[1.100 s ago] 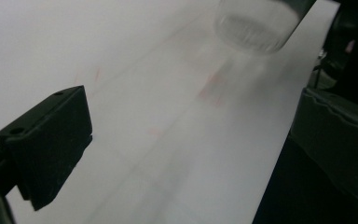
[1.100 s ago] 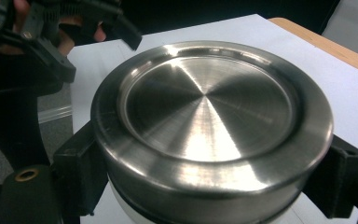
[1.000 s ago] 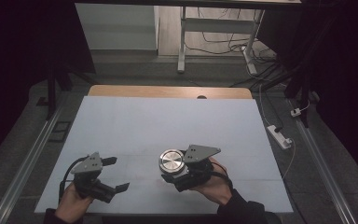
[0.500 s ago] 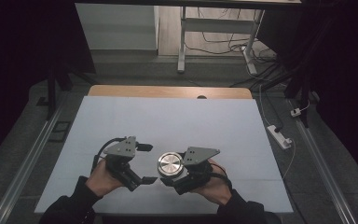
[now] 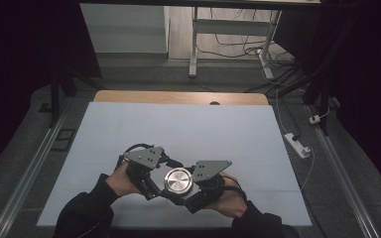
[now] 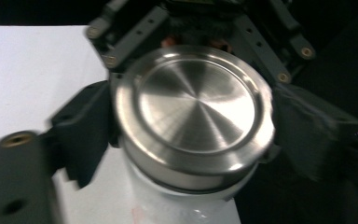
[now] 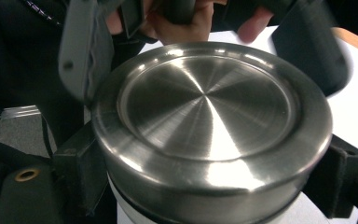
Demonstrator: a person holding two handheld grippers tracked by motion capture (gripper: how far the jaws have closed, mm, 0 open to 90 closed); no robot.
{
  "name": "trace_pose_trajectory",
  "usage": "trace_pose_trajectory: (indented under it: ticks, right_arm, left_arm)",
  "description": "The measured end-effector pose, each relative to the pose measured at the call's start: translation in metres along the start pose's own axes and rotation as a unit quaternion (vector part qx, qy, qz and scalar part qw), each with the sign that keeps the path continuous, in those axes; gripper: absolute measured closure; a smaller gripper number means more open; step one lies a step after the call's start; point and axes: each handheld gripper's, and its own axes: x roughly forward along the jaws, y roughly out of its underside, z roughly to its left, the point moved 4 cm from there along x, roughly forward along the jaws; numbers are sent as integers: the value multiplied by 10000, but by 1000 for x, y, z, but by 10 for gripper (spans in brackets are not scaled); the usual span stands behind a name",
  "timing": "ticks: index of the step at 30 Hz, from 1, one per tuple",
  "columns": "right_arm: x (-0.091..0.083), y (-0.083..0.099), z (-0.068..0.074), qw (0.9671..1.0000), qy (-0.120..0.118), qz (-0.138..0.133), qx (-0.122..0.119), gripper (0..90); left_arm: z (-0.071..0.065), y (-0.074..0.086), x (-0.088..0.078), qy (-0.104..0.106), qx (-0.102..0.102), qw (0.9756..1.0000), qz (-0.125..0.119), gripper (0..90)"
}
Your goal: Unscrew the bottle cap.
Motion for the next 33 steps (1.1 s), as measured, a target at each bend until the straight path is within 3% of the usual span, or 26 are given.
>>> trace_pose_trajectory:
  ticks: [2,5,7,10,13,19,24,28,30,33]
  right_arm:
    - [0,0,-1,10000,50,15,-7,147]
    - [-1,1,-6,9996,257,5,113,147]
    - [-2,1,-7,9993,331,-6,160,147]
    - [-6,1,-12,9979,616,-46,211,148]
    - [-6,2,-14,9969,746,-48,236,147]
    - [-7,3,-17,9933,1127,-26,252,147]
    - [-7,3,-19,9912,1291,-42,282,148]
    - [-6,3,-19,9881,1494,-40,354,148]
    - [-6,3,-20,9875,1529,-38,385,148]
    - [-6,4,-20,9864,1584,-50,426,147]
  left_arm:
    - [-1,0,0,-136,-31,9999,12,194]
    - [-2,-2,-1,-544,-194,9983,-19,211]
    - [-2,-4,-1,-805,-368,9961,-58,211]
    - [0,-5,1,-1007,-625,9928,-171,211]
    - [0,-6,4,-1216,-863,9885,-238,212]
    - [0,-9,9,-1632,-1129,9799,-215,212]
    - [-1,-13,11,-1870,-1201,9749,-133,213]
    - [-2,-16,14,-2137,-1317,9680,-38,212]
    - [-2,-17,15,-2200,-1330,9664,-2,213]
    - [-1,-18,14,-2115,-1406,9672,89,211]
